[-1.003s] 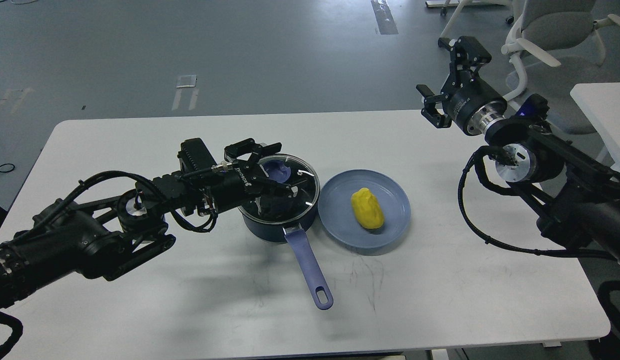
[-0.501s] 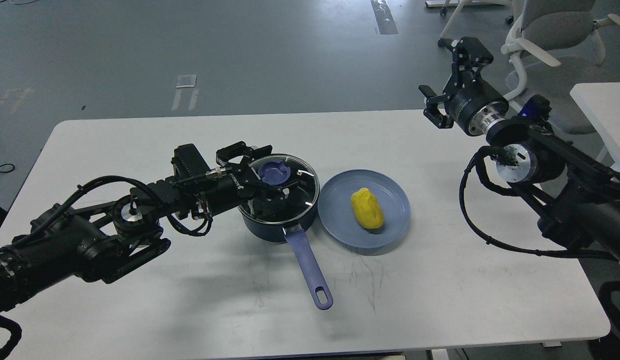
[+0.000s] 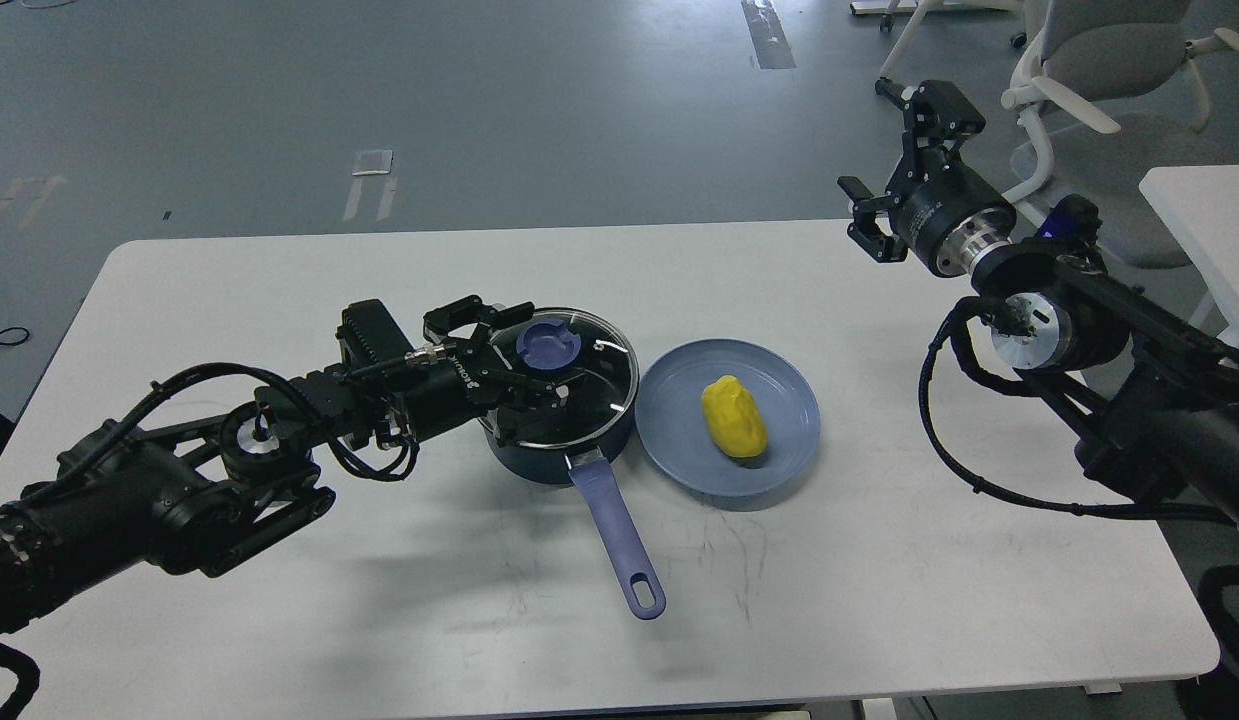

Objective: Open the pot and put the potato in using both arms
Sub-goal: 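Lift the lid off the saucepan and lower it beside the pan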

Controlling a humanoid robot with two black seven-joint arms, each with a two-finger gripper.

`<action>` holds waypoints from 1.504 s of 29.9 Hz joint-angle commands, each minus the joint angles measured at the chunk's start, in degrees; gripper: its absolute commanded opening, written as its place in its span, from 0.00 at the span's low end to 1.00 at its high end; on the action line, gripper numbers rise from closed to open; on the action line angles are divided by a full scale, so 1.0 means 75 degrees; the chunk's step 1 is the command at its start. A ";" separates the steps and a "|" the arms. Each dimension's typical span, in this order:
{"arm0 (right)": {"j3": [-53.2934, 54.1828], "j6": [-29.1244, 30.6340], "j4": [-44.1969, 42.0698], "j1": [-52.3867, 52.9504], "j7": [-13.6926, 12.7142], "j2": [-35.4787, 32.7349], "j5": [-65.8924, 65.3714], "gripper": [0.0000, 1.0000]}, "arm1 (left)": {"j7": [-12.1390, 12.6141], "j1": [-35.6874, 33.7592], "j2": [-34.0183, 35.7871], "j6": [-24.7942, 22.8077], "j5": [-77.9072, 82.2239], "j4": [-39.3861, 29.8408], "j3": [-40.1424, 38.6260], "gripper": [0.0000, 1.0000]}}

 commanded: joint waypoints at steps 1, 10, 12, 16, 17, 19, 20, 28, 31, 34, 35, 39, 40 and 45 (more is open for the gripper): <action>-0.0012 0.0000 -0.0003 -0.0029 0.0000 -0.0024 0.0000 1.00 | 0.0023 0.0008 -0.0028 -0.0004 -0.0005 0.0157 0.0000 0.97; -0.0012 0.0000 -0.0003 -0.0123 0.0012 -0.0024 0.0000 1.00 | -0.0012 0.0020 0.0019 -0.0004 -0.0004 0.0169 0.0269 0.41; -0.0012 0.0000 -0.0003 -0.0135 0.0012 -0.0024 0.0000 1.00 | -0.0058 0.0020 0.0030 -0.0004 -0.0005 0.0158 0.0269 0.34; -0.0012 -0.0035 -0.0014 -0.0158 0.0012 -0.0024 0.0000 1.00 | -0.0280 -0.0015 0.0089 -0.0004 -0.0028 0.0076 0.0258 0.26; -0.0012 -0.0035 -0.0014 -0.0170 0.0012 -0.0024 0.0000 1.00 | -0.0328 -0.0027 0.0101 0.0008 -0.0028 0.0053 0.0258 0.26; -0.0012 -0.0035 -0.0003 -0.0194 0.0012 -0.0024 0.0000 1.00 | -0.0422 -0.0062 0.0124 0.0019 -0.0074 0.0017 0.0234 0.26; -0.0012 -0.0035 -0.0014 -0.0194 0.0012 -0.0024 0.0000 1.00 | -0.0445 -0.0074 0.0136 0.0031 -0.0110 0.0017 0.0223 0.26; 0.0000 -0.0035 -0.0014 -0.0194 0.0012 -0.0024 0.0000 1.00 | -0.0516 -0.0203 0.0546 0.0066 -0.0625 -0.1131 0.0211 0.27; 0.0000 -0.0035 -0.0026 -0.0194 0.0012 -0.0024 0.0000 1.00 | -0.0516 -0.0296 0.0628 0.0078 -0.0754 -0.1155 0.0152 0.27; 0.0012 -0.0035 -0.0038 -0.0194 0.0012 -0.0012 0.0000 1.00 | -0.0527 -0.0496 0.0780 0.0090 -0.1165 -0.1178 0.0152 0.27; 0.0023 -0.0035 -0.0038 -0.0194 0.0012 -0.0012 0.0000 1.00 | -0.0539 -0.0600 0.0850 0.0090 -0.1432 -0.1178 0.0141 0.26; 0.0023 -0.0035 -0.0038 -0.0182 0.0012 -0.0012 0.0000 1.00 | -0.0651 -0.0765 0.1388 0.0370 -0.2078 -0.1143 0.0152 0.26; 0.0023 -0.0035 -0.0038 -0.0182 0.0012 -0.0012 0.0000 1.00 | -0.0651 -0.0765 0.1390 0.0371 -0.2079 -0.1143 0.0152 0.26; 0.0012 -0.0129 -0.0014 -0.0147 0.0012 -0.0012 0.0000 1.00 | -0.0651 -0.0590 0.2256 0.0577 -0.2172 -0.1108 0.0258 0.26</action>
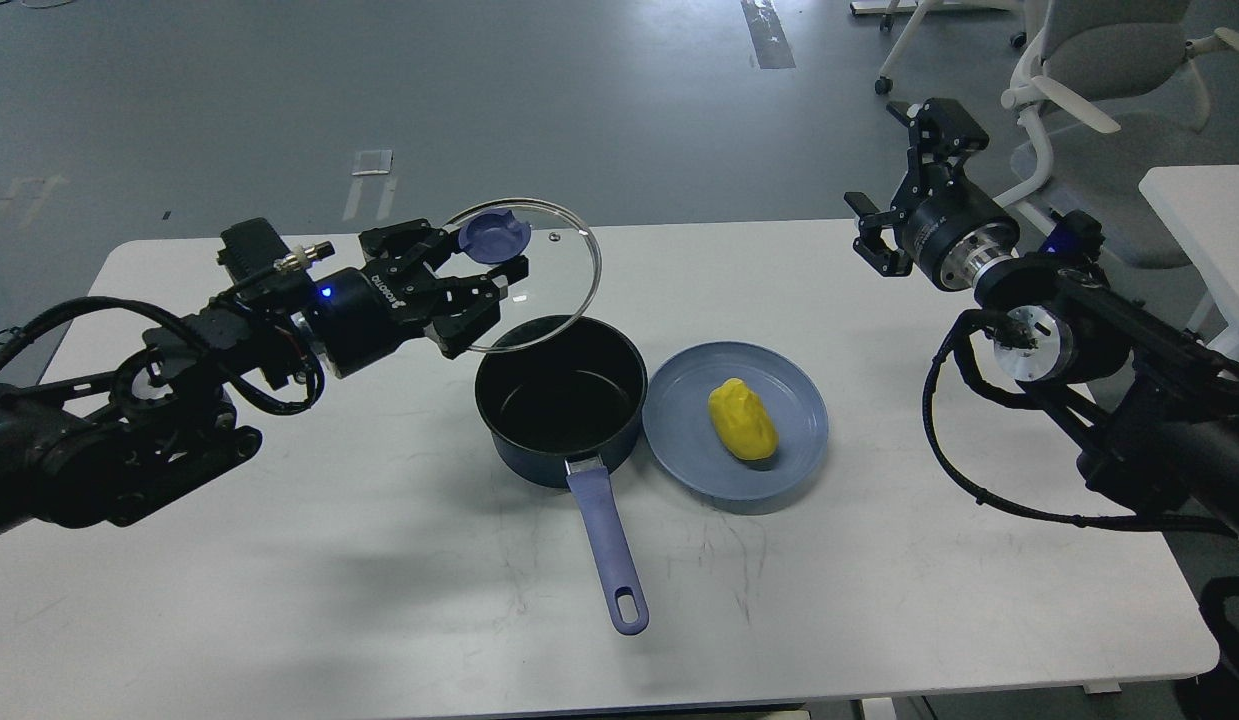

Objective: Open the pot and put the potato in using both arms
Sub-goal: 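Lift the lid off the saucepan and lower it beside the pan, then release the lid and raise the left gripper away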

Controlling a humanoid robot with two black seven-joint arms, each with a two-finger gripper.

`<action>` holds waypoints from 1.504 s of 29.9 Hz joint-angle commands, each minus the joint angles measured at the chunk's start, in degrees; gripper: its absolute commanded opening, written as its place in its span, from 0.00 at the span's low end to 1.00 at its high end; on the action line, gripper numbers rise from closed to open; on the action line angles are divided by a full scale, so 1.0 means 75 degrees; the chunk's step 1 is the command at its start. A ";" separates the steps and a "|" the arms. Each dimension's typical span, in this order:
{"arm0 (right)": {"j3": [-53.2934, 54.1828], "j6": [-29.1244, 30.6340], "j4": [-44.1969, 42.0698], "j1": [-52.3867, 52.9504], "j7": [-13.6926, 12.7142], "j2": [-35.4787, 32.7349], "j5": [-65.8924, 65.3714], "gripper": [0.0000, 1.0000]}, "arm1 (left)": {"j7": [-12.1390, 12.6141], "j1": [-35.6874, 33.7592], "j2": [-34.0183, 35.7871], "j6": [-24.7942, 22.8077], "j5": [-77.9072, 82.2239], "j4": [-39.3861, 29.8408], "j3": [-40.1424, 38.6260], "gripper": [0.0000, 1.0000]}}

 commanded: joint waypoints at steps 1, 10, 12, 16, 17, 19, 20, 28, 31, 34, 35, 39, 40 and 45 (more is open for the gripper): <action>-0.0012 -0.0092 0.0012 0.0035 -0.0001 -0.0001 0.0000 1.00 | 0.0003 0.0278 0.0709 0.0050 -0.0059 0.0062 0.0033 0.26; -0.0012 -0.0127 0.0000 0.0012 -0.0001 0.0023 0.0000 1.00 | 0.0003 0.1403 0.1074 0.0050 -0.0645 0.0729 0.0022 0.26; -0.0024 -0.0127 0.0000 0.0012 -0.0013 0.0046 0.0000 1.00 | 0.0003 0.1661 0.1063 0.0050 -0.0645 0.0893 0.0022 0.26; -0.0024 -0.0127 -0.0011 0.0012 -0.0001 0.0058 -0.0011 1.00 | 0.0003 0.1955 0.1028 0.0050 -0.0692 0.1011 0.0022 0.26; -0.0024 -0.0127 -0.0011 0.0000 -0.0001 0.0069 -0.0011 1.00 | 0.0003 0.1990 0.1016 0.0050 -0.0727 0.1047 0.0022 0.26; -0.0047 -0.0127 -0.0011 -0.0023 -0.0001 0.0069 -0.0011 1.00 | 0.0003 0.2165 0.0969 0.0050 -0.0903 0.1163 0.0022 0.26; -0.0047 -0.0127 -0.0011 -0.0023 -0.0001 0.0070 -0.0011 1.00 | 0.0003 0.2225 0.0957 0.0050 -0.0915 0.1176 0.0022 0.26; -0.0059 -0.0127 0.0000 -0.0082 -0.0001 0.0023 -0.0011 1.00 | 0.0003 0.2624 0.0536 0.0050 -0.1008 0.2077 0.0022 0.27; -0.0059 -0.0127 -0.0011 -0.0082 -0.0001 0.0011 -0.0011 1.00 | 0.0003 0.2635 0.0290 0.0050 -0.1161 0.2371 0.0033 0.28; -0.0071 -0.0127 -0.0011 -0.0093 -0.0001 -0.0001 -0.0011 1.00 | 0.0003 0.2635 0.0254 0.0050 -0.1173 0.2383 0.0022 0.57; -0.0071 -0.0139 0.0000 -0.0093 -0.0001 -0.0012 -0.0011 1.00 | 0.0003 0.2635 0.0242 0.0050 -0.1173 0.2383 0.0022 0.68; -0.0071 -0.0139 0.0000 -0.0093 -0.0001 -0.0001 -0.0011 1.00 | 0.0003 0.2624 0.0242 0.0050 -0.1173 0.2301 0.0033 0.94; -0.0083 -0.0139 0.0000 -0.0093 -0.0001 -0.0001 -0.0011 1.00 | 0.0003 0.2624 0.0242 0.0050 -0.1173 0.2289 0.0022 0.97; -0.0094 -0.0127 0.0000 -0.0093 -0.0001 0.0011 -0.0011 1.00 | 0.0003 0.2554 0.0289 0.0050 -0.1301 0.2242 -0.0002 0.98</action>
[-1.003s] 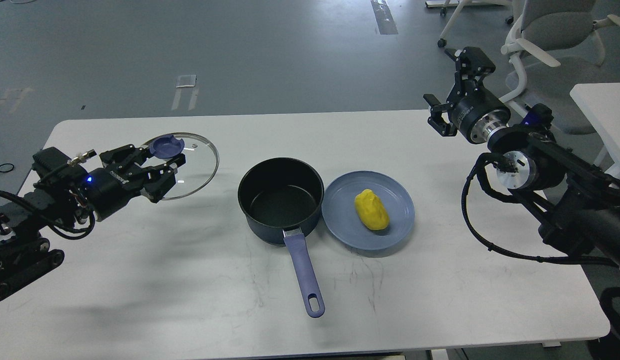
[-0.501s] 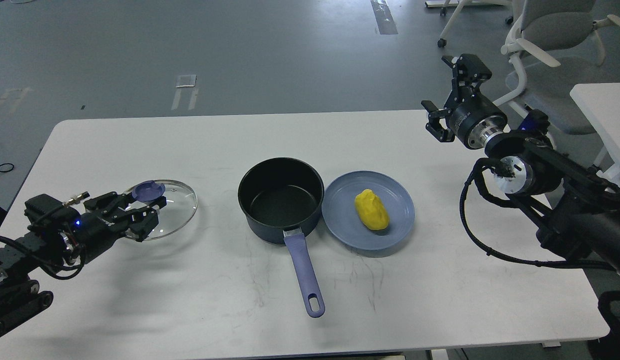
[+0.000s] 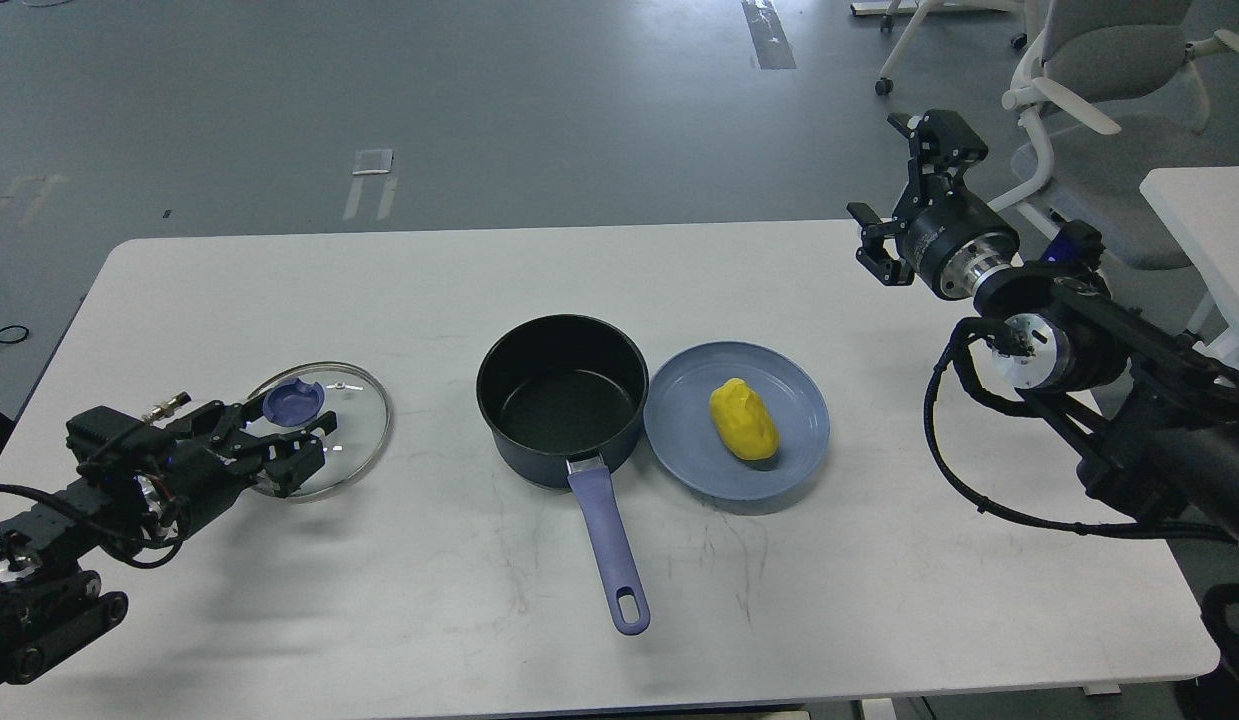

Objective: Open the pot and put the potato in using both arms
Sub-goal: 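Release the lid and raise the left gripper away, then reach the right gripper to the yellow potato and grasp it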

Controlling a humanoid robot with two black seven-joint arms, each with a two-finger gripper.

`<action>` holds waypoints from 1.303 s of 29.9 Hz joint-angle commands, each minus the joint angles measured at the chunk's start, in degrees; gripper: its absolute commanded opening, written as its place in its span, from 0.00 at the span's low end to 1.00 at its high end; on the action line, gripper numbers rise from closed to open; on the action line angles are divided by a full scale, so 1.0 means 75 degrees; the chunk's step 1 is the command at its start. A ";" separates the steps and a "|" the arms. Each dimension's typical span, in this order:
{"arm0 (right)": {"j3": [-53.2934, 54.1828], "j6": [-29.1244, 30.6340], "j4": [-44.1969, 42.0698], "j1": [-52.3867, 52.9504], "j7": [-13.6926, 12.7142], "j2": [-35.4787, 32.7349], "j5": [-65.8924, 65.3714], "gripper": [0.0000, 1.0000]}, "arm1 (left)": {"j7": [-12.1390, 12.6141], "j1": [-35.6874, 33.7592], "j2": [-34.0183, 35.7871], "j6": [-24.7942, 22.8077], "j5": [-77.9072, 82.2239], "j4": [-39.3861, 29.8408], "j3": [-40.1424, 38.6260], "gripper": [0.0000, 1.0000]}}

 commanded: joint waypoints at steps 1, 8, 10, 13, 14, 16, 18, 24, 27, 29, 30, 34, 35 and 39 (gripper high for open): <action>-0.0012 0.0023 -0.0002 0.0000 0.0000 0.0013 -0.0011 1.00 | 0.0000 -0.0069 0.0075 0.0003 -0.0327 -0.0141 -0.0040 0.98; -0.0304 0.0035 0.0033 0.0362 0.0034 -0.0011 -0.0256 1.00 | 0.0000 -0.1437 0.0696 0.0003 -0.3158 -0.2224 -0.0122 0.98; -0.0340 0.0035 0.0033 0.0492 0.0081 -0.0023 -0.0421 1.00 | 0.0000 -0.1813 0.0697 0.0003 -0.3853 -0.2473 -0.0122 0.98; -0.0422 0.0035 0.0080 0.0644 0.0140 -0.0022 -0.1005 1.00 | 0.0000 -0.2726 0.0662 -0.0595 -0.5863 -0.2638 -0.0284 0.98; -0.0434 0.0035 0.0104 0.0691 0.0187 -0.0023 -0.1251 1.00 | 0.0000 -0.2938 0.0603 -0.1599 -0.6962 -0.2568 -0.0518 0.98; -0.0446 0.0047 0.0104 0.0715 0.0269 -0.0023 -0.1510 1.00 | 0.0000 -0.3022 0.0591 -0.2670 -0.8163 -0.2533 -0.0742 0.98; -0.0492 0.0082 0.0127 0.0727 0.0433 -0.0011 -0.2084 1.00 | 0.0000 -0.3046 0.0556 -0.4148 -0.9594 -0.2381 -0.1011 0.98; -0.1825 0.0094 0.0303 0.1124 0.1673 -0.0069 -0.5874 1.00 | 0.2863 -0.2778 0.0276 -0.5873 -1.1612 -0.2392 -0.2053 0.98; -0.2681 0.0059 0.0280 0.1382 0.1968 -0.0245 -0.7494 1.00 | 0.2925 -0.2204 -0.0017 -0.6470 -1.1708 -0.2450 -0.2616 0.98; -0.3221 0.0035 0.0315 0.1511 0.2085 -0.0257 -0.8329 1.00 | 0.2937 -0.1863 -0.0135 -0.6800 -1.1696 -0.2567 -0.2910 0.98; -0.3420 0.0012 0.0315 0.1558 0.2190 -0.0269 -0.8633 1.00 | 0.2937 -0.1781 -0.0159 -0.6870 -1.1696 -0.2591 -0.2992 0.98; -0.4497 -0.0222 0.0245 0.1898 0.2397 -0.0596 -1.0473 0.99 | 0.2913 -0.1534 -0.0323 -0.6894 -1.1649 -0.2638 -0.3180 0.98; -0.4651 -0.0234 0.0233 0.1899 0.2397 -0.0597 -1.0534 0.99 | 0.2902 -0.1511 -0.0323 -0.6894 -1.1638 -0.2638 -0.3180 0.98; -0.5156 -0.0269 -0.0280 0.1875 0.2263 -0.0503 -1.0629 0.99 | 0.2773 -0.1335 -0.0334 -0.6883 -1.1626 -0.2638 -0.3192 0.98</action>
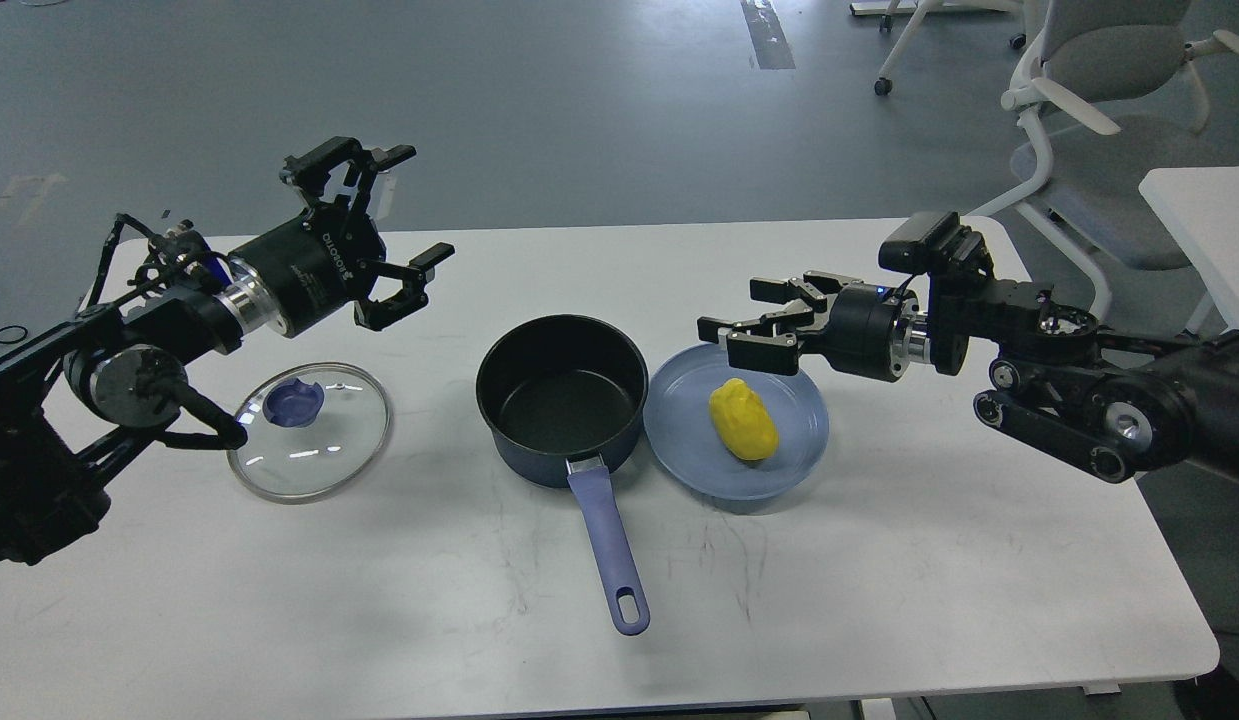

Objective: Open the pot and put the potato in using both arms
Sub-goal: 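Reach the right gripper to the yellow potato and grasp it, then lift the potato and carry it over the saucepan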

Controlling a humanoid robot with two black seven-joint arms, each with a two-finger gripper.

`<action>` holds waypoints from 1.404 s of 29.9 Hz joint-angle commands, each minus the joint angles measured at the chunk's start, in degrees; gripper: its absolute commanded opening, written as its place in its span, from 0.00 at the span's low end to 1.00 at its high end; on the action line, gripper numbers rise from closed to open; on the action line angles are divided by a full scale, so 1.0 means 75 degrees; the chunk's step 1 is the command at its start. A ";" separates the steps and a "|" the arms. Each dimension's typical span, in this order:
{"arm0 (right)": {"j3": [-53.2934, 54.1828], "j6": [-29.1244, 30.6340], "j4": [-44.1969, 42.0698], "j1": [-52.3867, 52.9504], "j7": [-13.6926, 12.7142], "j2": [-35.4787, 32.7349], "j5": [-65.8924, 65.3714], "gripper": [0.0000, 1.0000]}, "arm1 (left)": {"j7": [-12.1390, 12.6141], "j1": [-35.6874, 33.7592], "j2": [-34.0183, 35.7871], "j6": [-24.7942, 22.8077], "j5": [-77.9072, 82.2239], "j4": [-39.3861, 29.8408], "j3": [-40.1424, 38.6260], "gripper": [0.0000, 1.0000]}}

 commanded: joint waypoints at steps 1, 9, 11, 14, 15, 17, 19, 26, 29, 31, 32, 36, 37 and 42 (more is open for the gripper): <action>-0.0370 -0.0109 -0.0648 -0.0068 -0.0298 0.0156 -0.0104 0.98 | -0.0189 0.0088 -0.0018 0.0022 0.0039 0.0001 -0.0011 0.98; -0.0710 -0.0695 -0.0698 -0.0513 -0.0663 0.0637 -0.0104 0.95 | -0.0401 0.0111 0.0006 0.0022 0.0121 0.0001 -0.0011 0.98; -0.0698 -0.0766 -0.0674 -0.0642 -0.0698 0.0672 -0.0104 0.90 | -0.0412 0.0123 0.0018 0.0057 0.0121 0.0013 -0.0023 0.98; -0.0710 -0.0766 -0.0674 -0.0887 -0.0849 0.0859 -0.0104 0.86 | -0.0413 0.0135 0.0053 0.0069 0.0121 0.0013 -0.0081 0.98; -0.0710 -0.0766 -0.0674 -0.0958 -0.0967 0.0860 -0.0104 0.86 | -0.0413 0.0135 0.0064 0.0069 0.0121 0.0013 -0.0104 0.98; -0.0710 -0.0766 -0.0674 -0.0994 -0.1026 0.0848 -0.0093 0.86 | -0.0413 0.0135 0.0076 0.0069 0.0121 0.0013 -0.0105 0.98; -0.0710 -0.0766 -0.0674 -0.1076 -0.1050 0.0837 -0.0093 0.84 | -0.0413 0.0135 0.0088 0.0069 0.0145 0.0013 -0.0105 0.98; -0.0838 -0.0755 -0.0721 -0.1240 -0.1108 0.0953 -0.0104 0.47 | -0.0529 0.0135 0.0076 0.0081 0.0273 0.0071 -0.0105 0.98; -0.0886 -0.0755 -0.0721 -0.1228 -0.1120 0.0954 -0.0104 0.31 | -0.0623 0.0147 0.0053 0.0081 0.0449 0.0083 -0.0105 0.98; -0.0862 -0.0766 -0.0709 -0.1170 -0.1120 0.0954 -0.0104 0.26 | -0.0670 0.0205 0.0041 0.0081 0.0519 0.0083 -0.0105 0.98; -0.0827 -0.0766 -0.0709 -0.1123 -0.1097 0.0919 -0.0104 0.24 | -0.0694 0.0228 0.0041 0.0081 0.0543 0.0083 -0.0105 0.98; -0.0803 -0.0766 -0.0662 -0.0537 -0.1038 0.0801 -0.0069 0.24 | -0.0717 0.0229 0.0041 0.0069 0.0555 0.0083 -0.0116 0.98; -0.0792 -0.0766 -0.0616 -0.0119 -0.1015 0.0674 -0.0046 0.24 | -0.0717 0.0229 0.0053 0.0069 0.0543 0.0083 -0.0116 0.98; -0.0792 -0.0720 -0.0580 0.1253 -0.0898 0.0765 0.0048 0.24 | -0.0717 0.0205 0.0076 0.0057 0.0543 0.0072 -0.0151 0.98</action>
